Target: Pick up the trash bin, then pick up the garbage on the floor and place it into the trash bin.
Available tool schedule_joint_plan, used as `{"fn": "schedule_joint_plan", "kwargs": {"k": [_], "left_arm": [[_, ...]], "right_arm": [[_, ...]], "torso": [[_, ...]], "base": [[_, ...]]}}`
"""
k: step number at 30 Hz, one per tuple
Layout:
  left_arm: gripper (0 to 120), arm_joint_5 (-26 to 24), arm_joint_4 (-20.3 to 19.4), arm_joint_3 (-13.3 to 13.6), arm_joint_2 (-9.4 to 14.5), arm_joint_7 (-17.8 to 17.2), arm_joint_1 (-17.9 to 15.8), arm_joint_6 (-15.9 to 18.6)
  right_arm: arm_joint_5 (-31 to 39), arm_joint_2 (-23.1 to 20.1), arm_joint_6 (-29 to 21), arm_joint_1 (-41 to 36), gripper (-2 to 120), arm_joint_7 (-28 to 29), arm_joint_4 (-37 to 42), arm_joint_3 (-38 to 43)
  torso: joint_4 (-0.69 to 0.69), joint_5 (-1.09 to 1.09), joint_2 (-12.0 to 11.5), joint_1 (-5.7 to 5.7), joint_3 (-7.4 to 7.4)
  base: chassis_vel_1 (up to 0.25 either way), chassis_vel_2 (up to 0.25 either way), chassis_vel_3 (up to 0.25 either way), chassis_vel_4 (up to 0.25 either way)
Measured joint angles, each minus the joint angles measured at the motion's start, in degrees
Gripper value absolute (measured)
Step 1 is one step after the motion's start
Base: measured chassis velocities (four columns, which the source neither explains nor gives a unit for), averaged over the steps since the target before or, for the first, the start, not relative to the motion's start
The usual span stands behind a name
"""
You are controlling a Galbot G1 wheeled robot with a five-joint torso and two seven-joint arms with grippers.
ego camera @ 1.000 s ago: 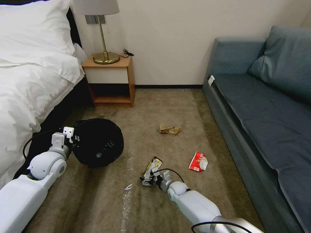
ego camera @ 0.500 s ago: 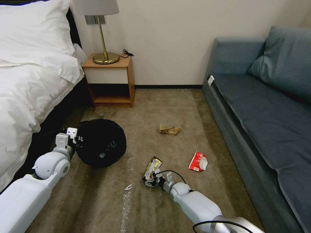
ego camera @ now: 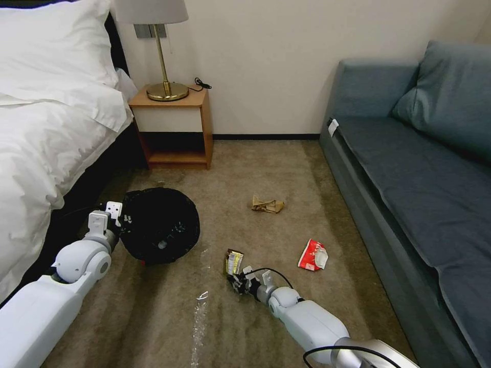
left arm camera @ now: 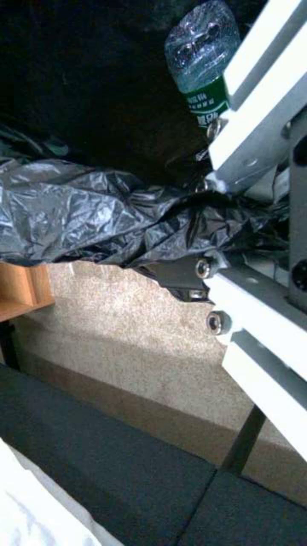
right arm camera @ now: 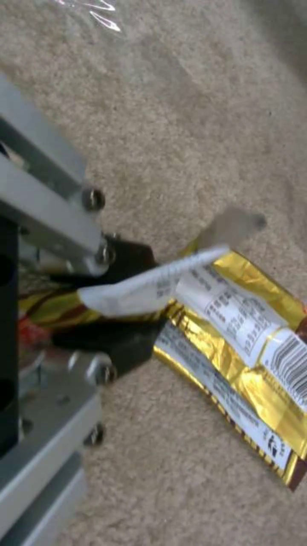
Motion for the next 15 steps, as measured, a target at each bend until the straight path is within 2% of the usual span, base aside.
{"fn": "schedule_joint_plan", "kwargs": {"k": [1, 2, 4, 12, 15], "left_arm": [[1, 0.00, 0.01, 0.20, -0.06, -0.01, -0.14, 0.00], [1, 0.00, 0.01, 0.20, -0.06, -0.01, -0.14, 0.00], [1, 0.00, 0.02, 0.55, -0.20, -0.11, -0.31, 0.00], [1, 0.38, 0.11, 0.84, -0.87, -0.26, -0.31, -0.21], [1, 1.93, 0.48, 0.82, -1.29, 0.48, 0.16, -1.33]], "right_arm": [[0.01, -0.04, 0.00, -0.05, 8, -0.03, 0.01, 0.02], [0.01, -0.04, 0.00, -0.05, 8, -0.03, 0.01, 0.02], [0.04, -0.22, 0.01, -0.21, 0, -0.08, 0.26, 0.24], [0.05, -0.75, -0.06, -0.59, 0, -0.48, 1.63, 1.36], [-0.41, -1.53, 0.14, -1.09, 0, -0.50, 3.67, 2.29]], "torso": [[0.00, 0.00, 0.00, 0.00, 0.00], [0.00, 0.00, 0.00, 0.00, 0.00], [0.00, 0.00, 0.00, 0.00, 0.00], [0.00, 0.00, -0.01, 0.00, 0.00], [-0.01, 0.00, 0.00, 0.00, 0.00]], "base": [[0.000, 0.000, 0.000, 0.000], [0.000, 0.000, 0.000, 0.000], [0.000, 0.000, 0.000, 0.000], [0.000, 0.000, 0.000, 0.000], [0.000, 0.000, 0.000, 0.000]]}}
